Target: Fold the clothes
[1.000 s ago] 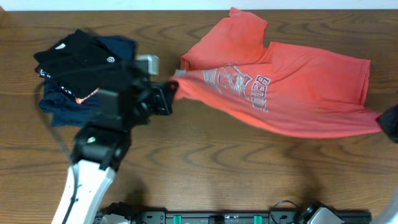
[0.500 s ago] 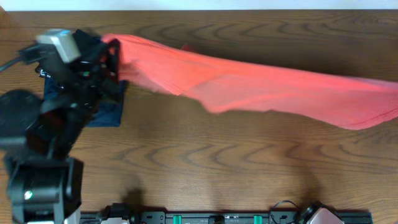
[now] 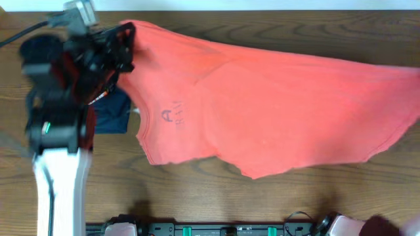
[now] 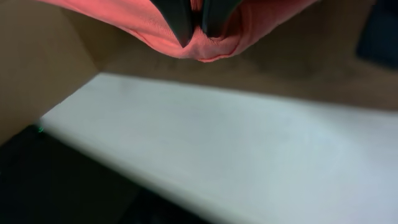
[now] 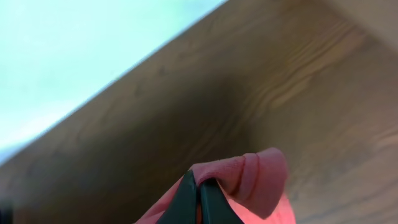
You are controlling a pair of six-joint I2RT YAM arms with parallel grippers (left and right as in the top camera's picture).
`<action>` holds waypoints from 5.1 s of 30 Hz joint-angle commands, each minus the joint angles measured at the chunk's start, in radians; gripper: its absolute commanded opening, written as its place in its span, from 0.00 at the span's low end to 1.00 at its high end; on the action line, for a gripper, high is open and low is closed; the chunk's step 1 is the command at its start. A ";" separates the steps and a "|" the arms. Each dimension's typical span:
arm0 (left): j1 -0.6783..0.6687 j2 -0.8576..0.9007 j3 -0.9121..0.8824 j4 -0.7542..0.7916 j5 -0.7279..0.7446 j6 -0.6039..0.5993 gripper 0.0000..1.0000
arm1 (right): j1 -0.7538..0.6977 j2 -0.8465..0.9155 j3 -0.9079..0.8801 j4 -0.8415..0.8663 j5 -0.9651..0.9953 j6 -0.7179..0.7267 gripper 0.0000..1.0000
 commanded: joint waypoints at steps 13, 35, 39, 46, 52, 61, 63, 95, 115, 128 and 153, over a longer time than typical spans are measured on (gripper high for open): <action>0.008 0.547 0.359 0.301 -0.084 0.005 0.06 | 0.224 0.350 0.036 0.624 0.082 0.044 0.01; -0.003 0.630 0.842 -0.864 -0.029 0.205 0.06 | 0.138 0.374 0.178 0.079 0.425 -0.031 0.01; -0.026 0.631 0.745 -1.098 -0.032 0.261 0.06 | 0.137 0.374 0.003 -0.012 0.520 -0.029 0.01; -0.108 0.631 0.418 -1.188 -0.034 0.325 0.06 | 0.117 0.374 -0.287 -0.059 0.531 -0.029 0.01; -0.148 0.628 0.141 -1.197 -0.041 0.347 0.06 | 0.050 0.373 -0.449 -0.117 0.531 0.037 0.01; -0.148 0.475 -0.098 -1.158 -0.126 0.341 0.06 | -0.052 0.370 -0.507 -0.124 0.519 0.075 0.01; -0.148 0.405 -0.131 -1.127 -0.126 0.328 0.06 | -0.052 0.370 -0.507 -0.129 0.519 0.079 0.01; -0.148 0.346 -0.229 -0.334 -0.127 -0.011 0.06 | 0.082 0.373 -0.508 0.227 0.343 0.080 0.02; -0.148 0.500 -0.229 -0.152 -0.134 -0.011 0.06 | 0.086 0.386 -0.516 0.352 0.336 0.080 0.05; -0.148 0.500 -0.229 -0.188 -0.110 -0.011 0.55 | 0.094 0.414 -0.517 0.265 0.444 0.073 0.18; -0.218 0.500 -0.229 -0.340 -0.035 0.039 0.55 | 0.093 0.421 -0.732 0.856 0.151 0.095 0.31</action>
